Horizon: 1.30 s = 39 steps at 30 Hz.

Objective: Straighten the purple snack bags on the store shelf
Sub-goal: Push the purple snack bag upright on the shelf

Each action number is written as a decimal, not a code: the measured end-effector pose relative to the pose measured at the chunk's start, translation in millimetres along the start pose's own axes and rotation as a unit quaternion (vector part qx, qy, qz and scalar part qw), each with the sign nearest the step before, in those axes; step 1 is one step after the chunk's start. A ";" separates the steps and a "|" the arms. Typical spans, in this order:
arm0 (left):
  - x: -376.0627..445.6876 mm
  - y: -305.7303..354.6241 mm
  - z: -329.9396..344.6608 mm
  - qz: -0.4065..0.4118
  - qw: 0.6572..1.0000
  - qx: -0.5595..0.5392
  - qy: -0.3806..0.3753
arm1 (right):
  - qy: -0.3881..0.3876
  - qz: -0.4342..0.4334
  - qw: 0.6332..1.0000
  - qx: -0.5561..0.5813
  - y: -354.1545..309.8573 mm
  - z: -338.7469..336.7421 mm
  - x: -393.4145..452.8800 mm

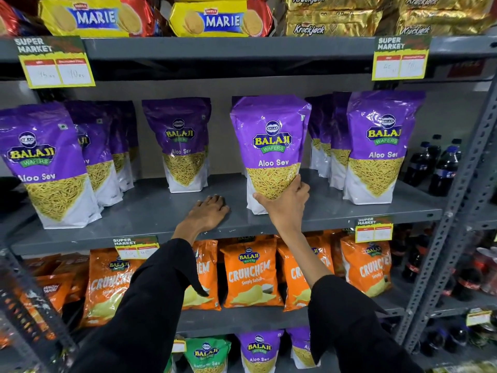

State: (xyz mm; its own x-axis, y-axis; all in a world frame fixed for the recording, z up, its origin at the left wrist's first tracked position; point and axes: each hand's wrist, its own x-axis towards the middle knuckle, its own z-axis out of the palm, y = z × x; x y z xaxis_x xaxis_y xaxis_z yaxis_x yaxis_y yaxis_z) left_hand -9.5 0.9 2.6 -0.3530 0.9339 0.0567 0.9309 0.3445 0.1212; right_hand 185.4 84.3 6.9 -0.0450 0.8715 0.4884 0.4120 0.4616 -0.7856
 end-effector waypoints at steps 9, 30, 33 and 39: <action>-9.1 6.3 -4.5 0.005 1.000 0.002 0.013 | 0.015 0.012 1.000 -0.006 0.7 0.4 4.4; -1.8 -1.1 1.6 -0.005 1.000 -0.008 0.004 | 0.004 0.011 1.000 -0.010 3.1 -2.9 7.1; -1.1 -1.2 1.7 -0.007 1.000 -0.012 0.005 | 0.006 0.012 1.000 -0.014 4.9 -4.4 7.7; 0.9 -0.6 2.4 -0.011 1.000 -0.016 0.006 | 0.015 0.006 1.000 -0.026 3.3 -5.9 3.9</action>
State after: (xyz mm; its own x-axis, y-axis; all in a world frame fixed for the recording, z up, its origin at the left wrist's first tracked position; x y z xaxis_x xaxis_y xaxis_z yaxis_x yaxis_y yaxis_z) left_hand -10.2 1.8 0.2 -0.3745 0.9249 0.0657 0.9195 0.3613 0.1550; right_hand 191.9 88.2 8.4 -0.0130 0.8707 0.4917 0.4585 0.4422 -0.7709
